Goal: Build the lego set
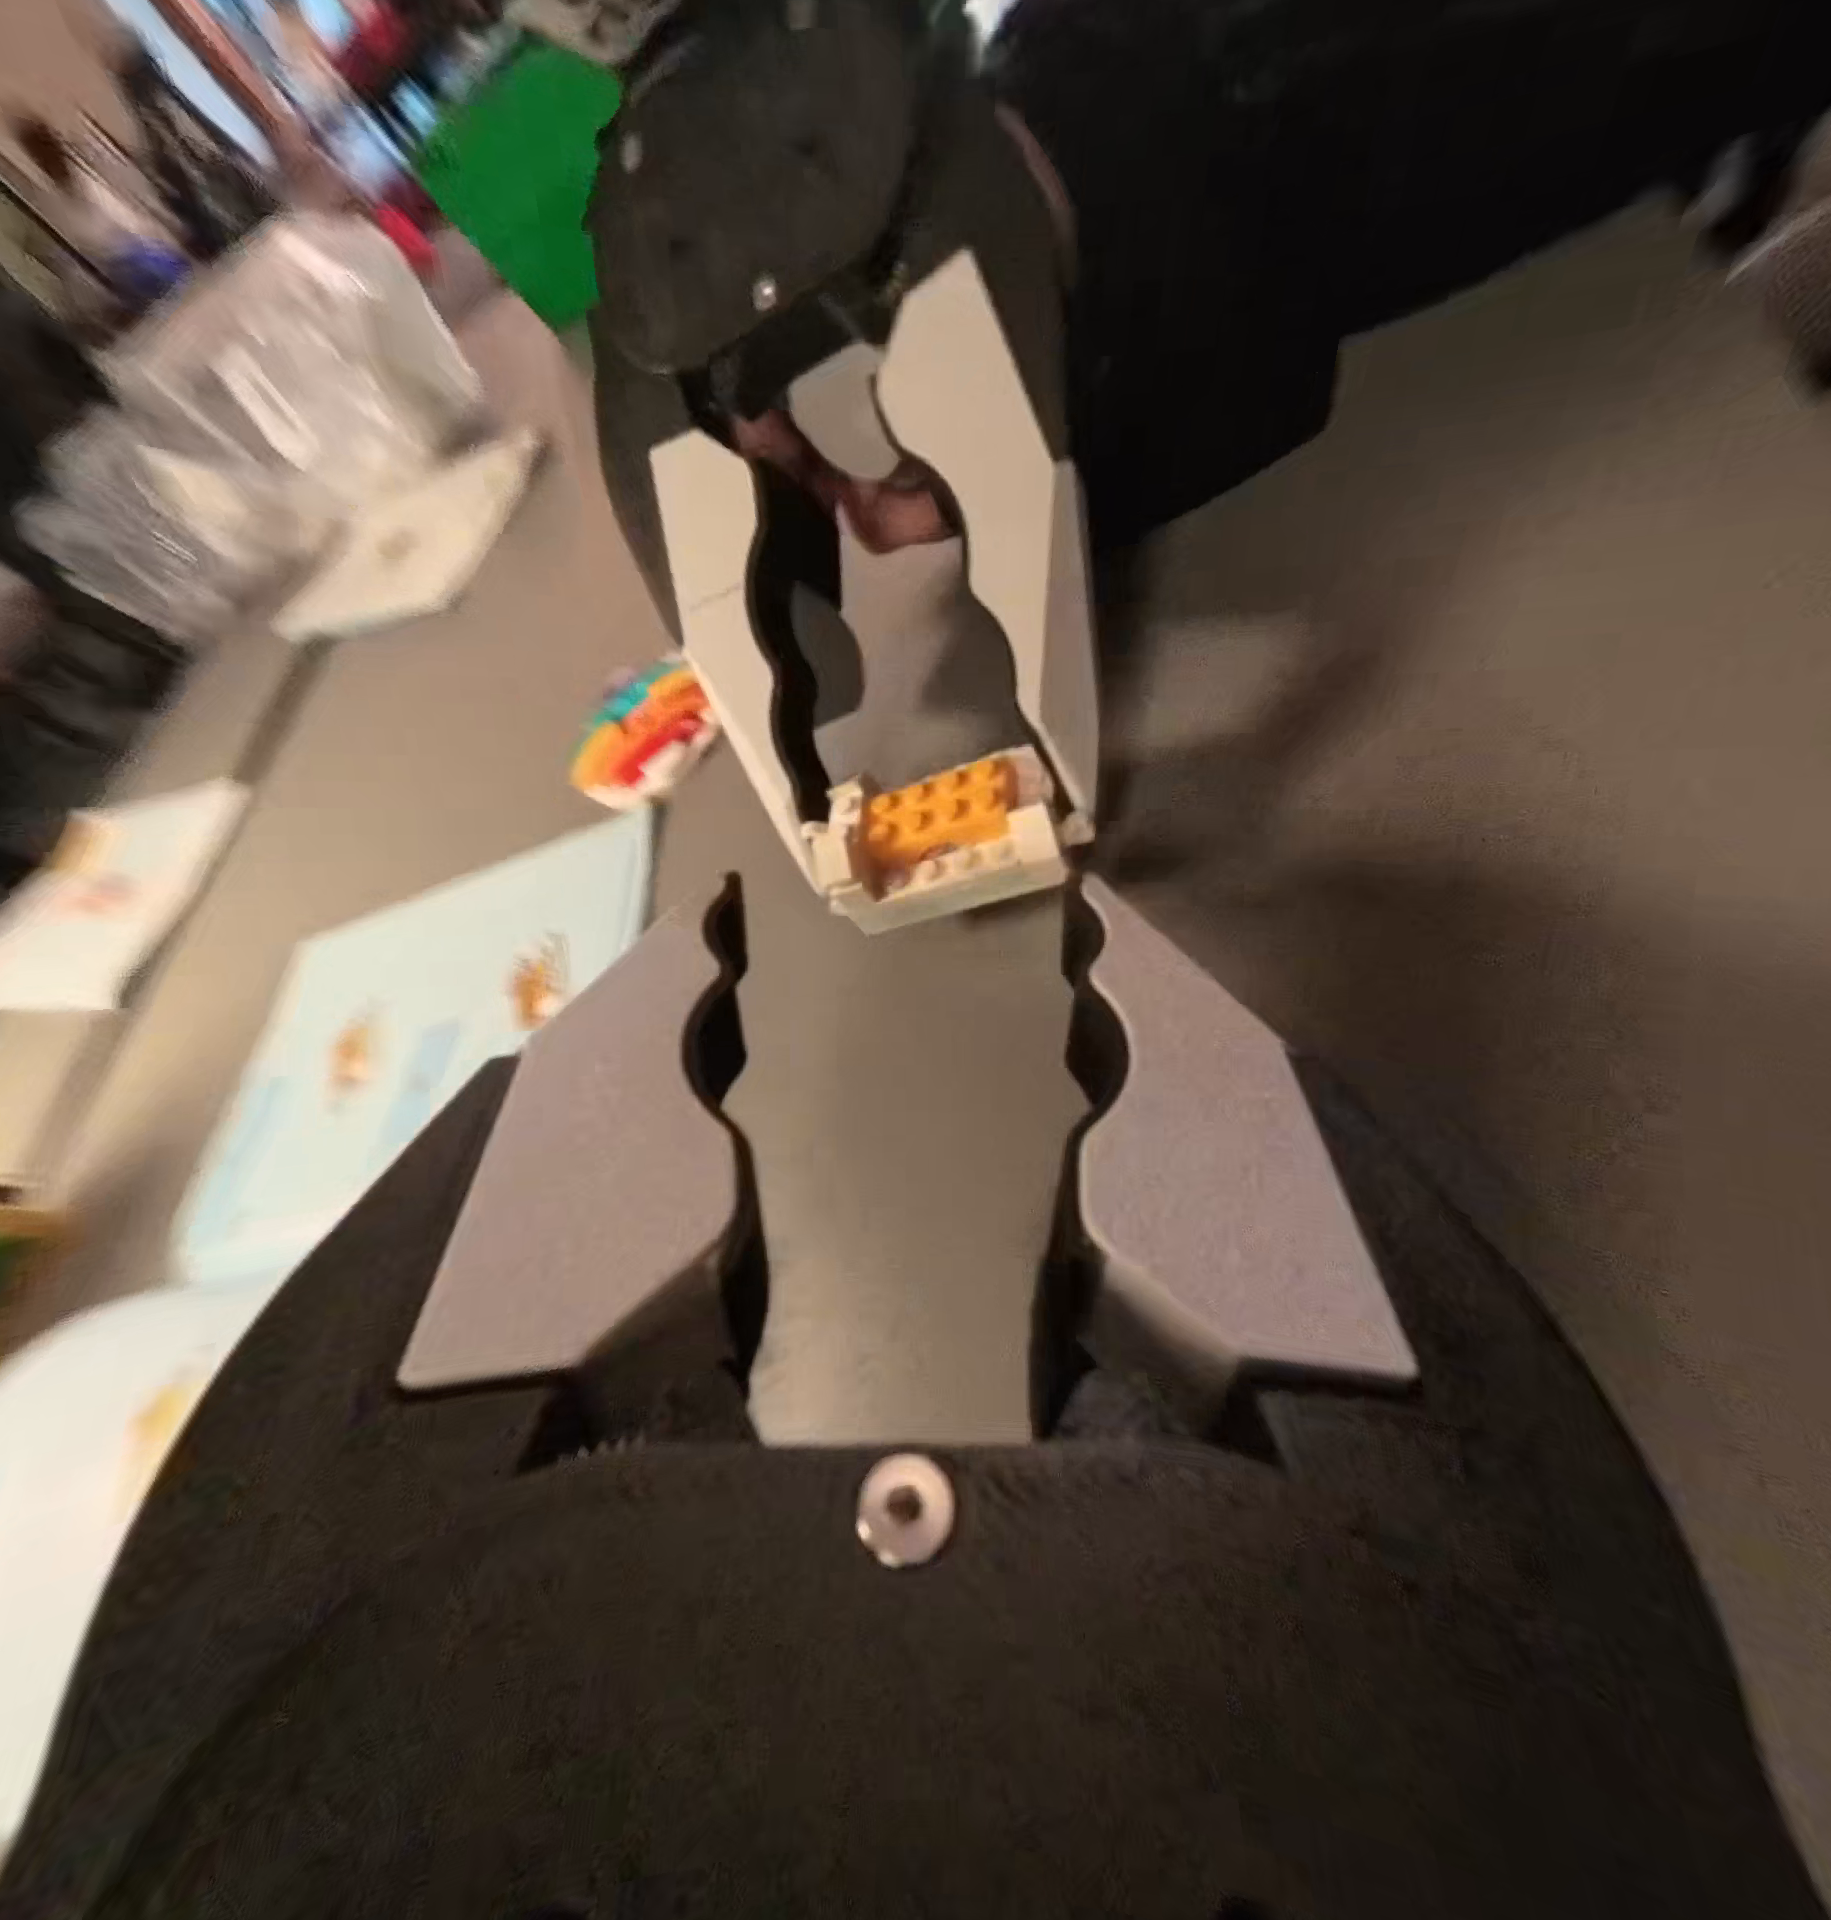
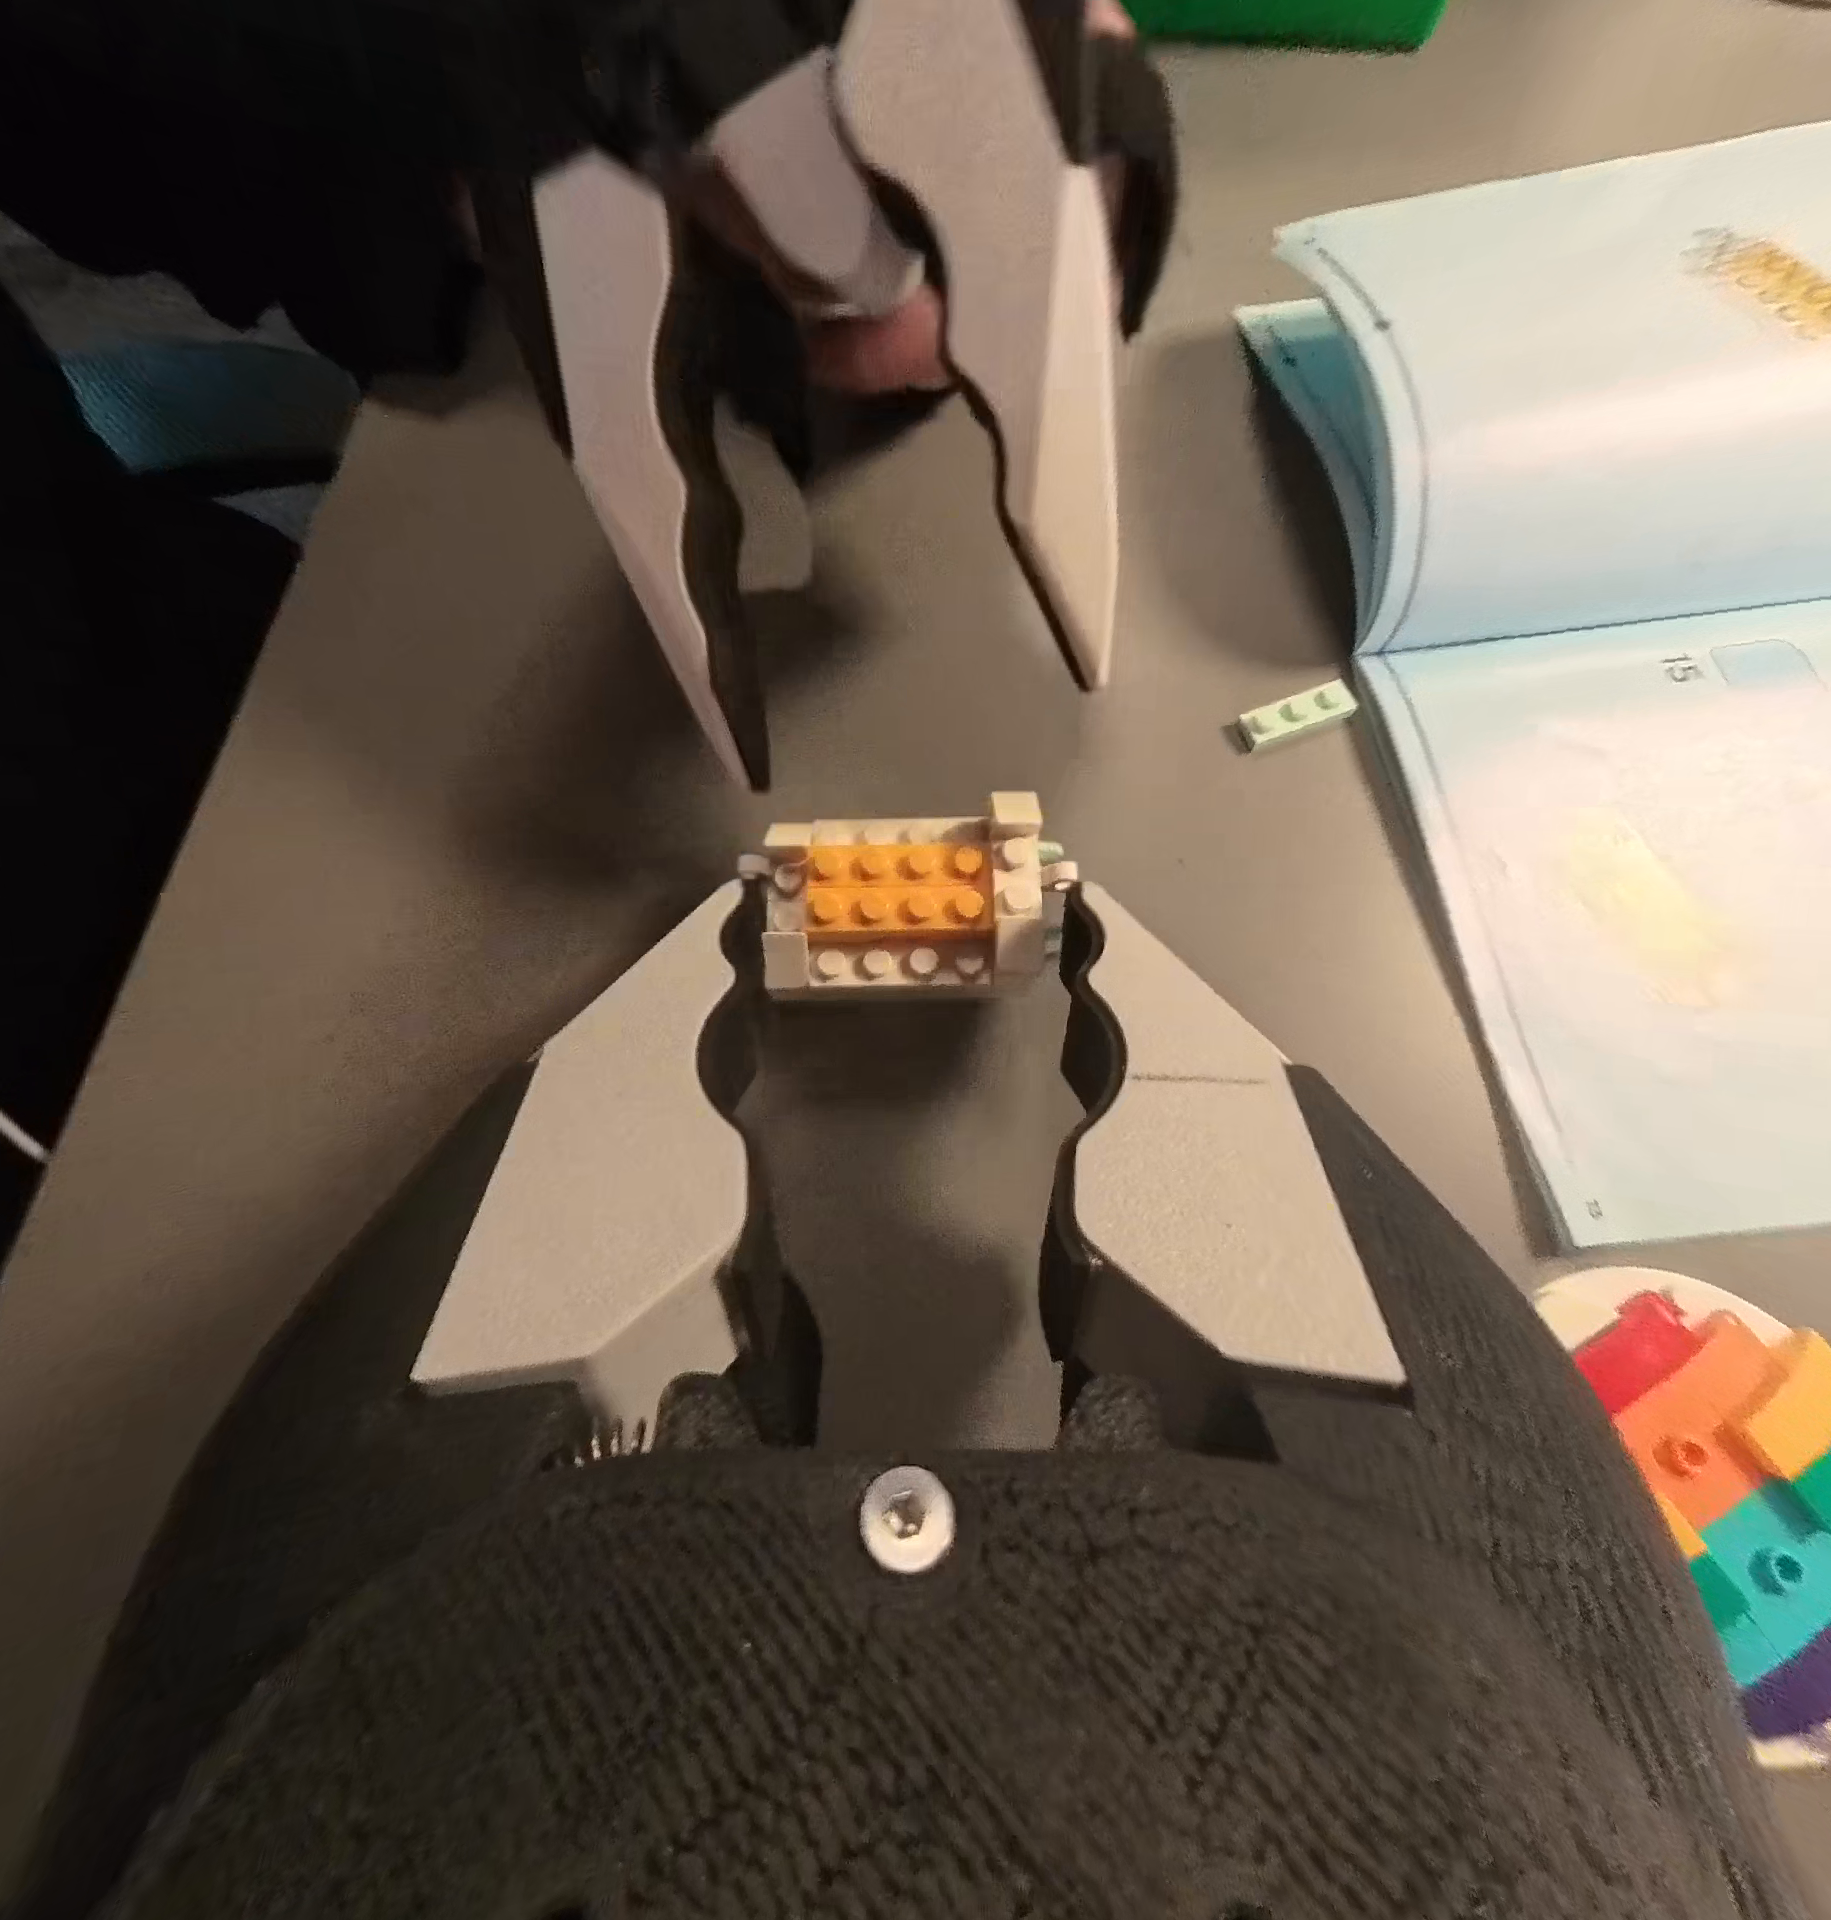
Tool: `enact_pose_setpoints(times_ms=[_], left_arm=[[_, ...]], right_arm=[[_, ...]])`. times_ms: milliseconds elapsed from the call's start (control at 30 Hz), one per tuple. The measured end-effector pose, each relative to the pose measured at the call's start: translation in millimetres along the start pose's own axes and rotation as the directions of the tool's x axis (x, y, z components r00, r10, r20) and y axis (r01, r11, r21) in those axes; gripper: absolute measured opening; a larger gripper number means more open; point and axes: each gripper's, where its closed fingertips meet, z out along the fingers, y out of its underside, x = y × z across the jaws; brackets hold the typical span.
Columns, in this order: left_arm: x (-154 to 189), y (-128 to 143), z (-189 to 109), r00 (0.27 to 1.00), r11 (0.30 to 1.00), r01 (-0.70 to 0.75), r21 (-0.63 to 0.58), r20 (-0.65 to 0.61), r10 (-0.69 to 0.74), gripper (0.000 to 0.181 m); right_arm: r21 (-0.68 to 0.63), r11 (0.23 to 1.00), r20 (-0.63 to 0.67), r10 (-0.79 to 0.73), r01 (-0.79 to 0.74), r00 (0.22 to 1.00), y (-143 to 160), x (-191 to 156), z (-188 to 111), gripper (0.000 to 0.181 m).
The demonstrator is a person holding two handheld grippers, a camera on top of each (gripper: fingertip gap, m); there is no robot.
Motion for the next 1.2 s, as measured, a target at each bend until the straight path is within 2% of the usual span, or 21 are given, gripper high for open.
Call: enact_pose_setpoints(times_ms=[100,267,500,1200], left_arm=[[-9,-2,4,0.947,0.964,-0.258,-0.067,0.177,0.266,0.061],[-16,-9,9,0.846,0.901,-0.412,-0.137,0.309,0.435,0.058],[-20,-3,14,0.762,0.835,-0.493,-0.245,0.342,0.550,0.043],[-13,-9,15,0.692,0.774,-0.576,-0.261,0.349,0.632,0.034]], right_arm=[[0.062,0.998,0.011,0.025,-0.026,1.000,-10,-1,-10,0.057],[0.099,0.994,0.026,0.037,-0.040,0.999,-17,-3,-18,0.057],[0.099,0.994,0.067,0.036,-0.043,0.997,-19,-11,-14,0.057],[0.107,0.990,0.138,0.074,-0.089,0.988,-19,-19,-12,0.057]])
